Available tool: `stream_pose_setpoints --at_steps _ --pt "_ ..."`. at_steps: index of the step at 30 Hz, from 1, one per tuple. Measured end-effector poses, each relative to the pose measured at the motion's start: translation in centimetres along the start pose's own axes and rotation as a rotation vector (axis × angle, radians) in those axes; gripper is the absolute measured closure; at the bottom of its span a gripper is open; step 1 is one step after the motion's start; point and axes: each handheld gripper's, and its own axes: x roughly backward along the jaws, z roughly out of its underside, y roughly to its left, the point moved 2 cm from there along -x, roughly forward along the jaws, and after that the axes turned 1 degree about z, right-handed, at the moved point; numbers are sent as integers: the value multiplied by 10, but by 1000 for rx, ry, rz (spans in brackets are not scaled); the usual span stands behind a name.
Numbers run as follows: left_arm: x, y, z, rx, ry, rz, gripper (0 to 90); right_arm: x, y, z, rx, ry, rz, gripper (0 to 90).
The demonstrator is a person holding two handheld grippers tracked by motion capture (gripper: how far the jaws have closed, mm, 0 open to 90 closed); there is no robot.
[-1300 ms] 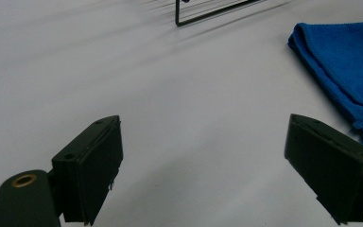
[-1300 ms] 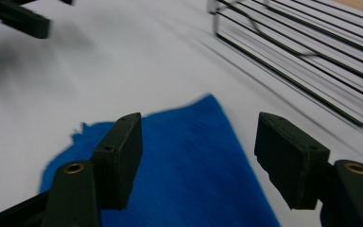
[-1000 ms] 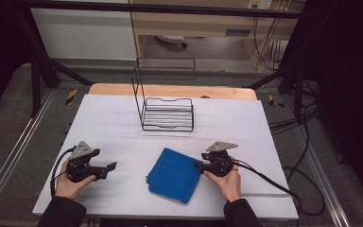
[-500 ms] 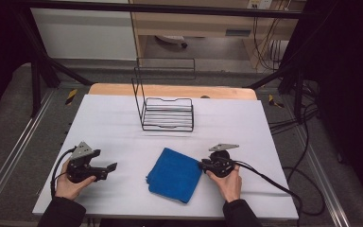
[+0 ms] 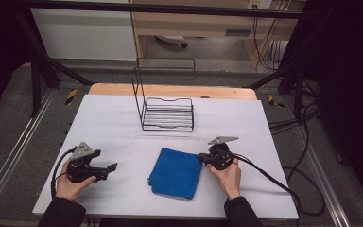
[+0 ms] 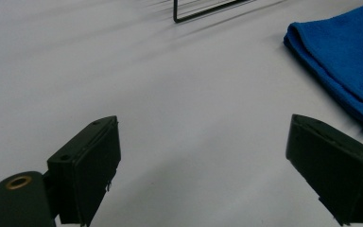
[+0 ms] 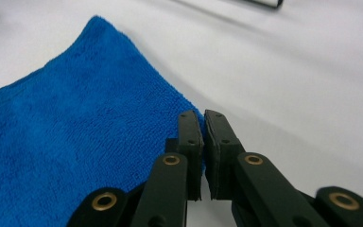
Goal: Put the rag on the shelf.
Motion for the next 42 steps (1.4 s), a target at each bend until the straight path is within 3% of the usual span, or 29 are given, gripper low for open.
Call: stream_pose_setpoints --at_steps 3,7,11,16,17,19,20,21,23,24,26,34,38,42 --pt "1 0 0 3 -3 -4 112 -5 -3 -11 48 -25 12 863" --pt "0 -1 0 0 -1 -2 112 -10 -9 -18 56 -32 29 862" --pt "-1 -1 0 -3 3 0 112 -10 -14 -18 93 7 53 850" --pt "-2 -5 -1 -7 7 5 112 -14 -13 -16 112 -6 52 796" --pt "-2 -6 -1 -7 7 8 112 -11 -13 -16 105 -35 45 711" --pt "-4 -9 -4 -5 6 17 112 -3 -12 -16 93 -92 27 626" --pt "-4 -9 -4 -5 6 17 112 -3 -12 -16 93 -92 27 626" --pt "-6 -12 -7 -7 7 19 113 6 -14 -15 78 -119 20 514" --pt "-7 -13 -10 -2 4 23 115 10 -14 -15 65 -131 20 466" --pt "-8 -14 -12 1 5 26 116 16 -16 -12 62 -139 20 386" --pt "-11 -17 -17 2 11 19 117 20 -17 -8 57 -147 24 312" --pt "-31 -36 -50 6 20 8 145 29 -19 8 38 -138 9 169" --pt "-53 -50 -66 0 34 14 170 30 -20 17 34 -127 9 116" --pt "-77 -59 -77 34 51 23 249 32 -22 21 28 -136 12 92"
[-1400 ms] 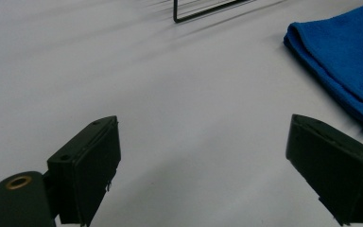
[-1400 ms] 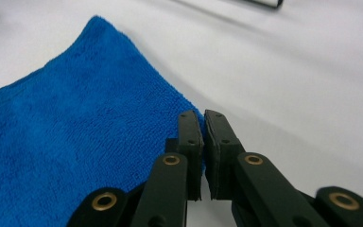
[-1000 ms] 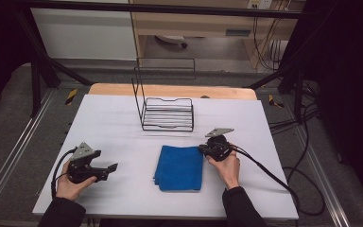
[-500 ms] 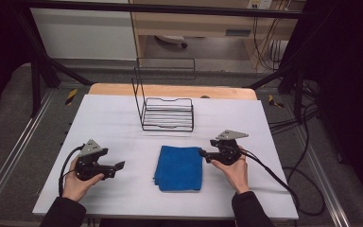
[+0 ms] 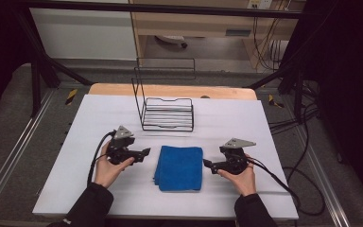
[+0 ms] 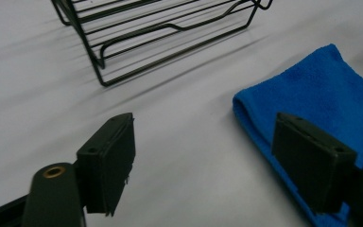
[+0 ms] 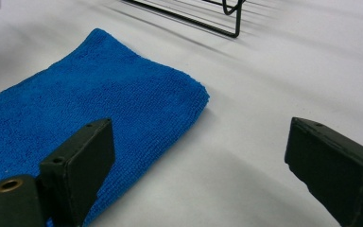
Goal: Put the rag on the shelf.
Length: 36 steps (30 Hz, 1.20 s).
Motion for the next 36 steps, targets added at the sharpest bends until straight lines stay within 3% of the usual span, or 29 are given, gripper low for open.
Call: stream_pose_setpoints --at_steps 3,7,17,30,36 --pt "-17 -6 -6 10 24 5 284 0 0 0 3 -5 1 90" --pt "-36 -14 -13 -9 57 -8 369 -1 0 0 2 -1 5 88" --pt "-74 -26 -13 -27 155 42 529 -1 0 0 0 -3 6 93" --pt "-80 -31 -10 -26 171 96 670 -2 -1 -1 -12 -5 -2 95" --pt "-81 -34 -9 -4 174 121 799 -3 -2 -2 -21 -8 -8 97"
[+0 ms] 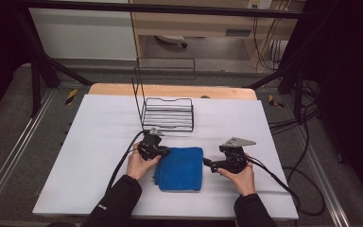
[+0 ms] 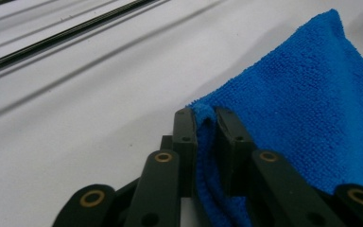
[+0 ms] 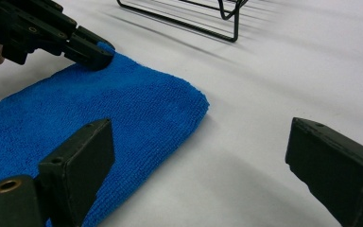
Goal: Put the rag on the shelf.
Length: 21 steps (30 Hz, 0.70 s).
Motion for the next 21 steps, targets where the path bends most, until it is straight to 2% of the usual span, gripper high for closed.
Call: stream_pose_setpoints --at_steps 5,9,13,15,17,19,21 --pt "1 0 1 -1 -1 11 838 -1 -1 -1 -6 -4 -7 106" --pt "5 1 3 16 -14 19 853 -5 -2 -6 -31 -12 -15 135" --pt "11 3 6 22 -34 1 855 -14 0 -12 -26 -10 -4 181" --pt "13 4 7 21 -37 -3 855 -20 0 -15 -43 1 0 196" --pt "14 4 9 31 -41 -9 854 -23 0 -17 -52 9 7 221" --pt "12 5 10 33 -46 -14 853 -35 -1 -19 -48 30 11 305" --pt "10 6 11 36 -47 -17 852 -42 0 -19 -65 36 2 361"
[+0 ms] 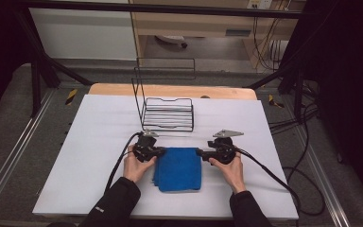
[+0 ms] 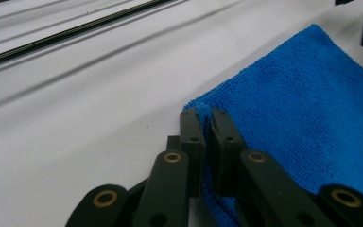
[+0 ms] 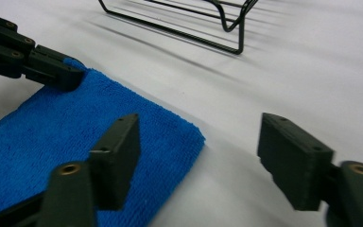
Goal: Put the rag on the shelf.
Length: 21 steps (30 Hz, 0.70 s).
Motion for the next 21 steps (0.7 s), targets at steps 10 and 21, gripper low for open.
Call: stream_pose_setpoints --at_steps 10,21 --pt "-2 0 4 -8 -19 -5 842 -16 3 3 19 75 -4 584" --pt "-2 1 4 -29 -17 4 835 -16 4 5 -31 130 -53 811"
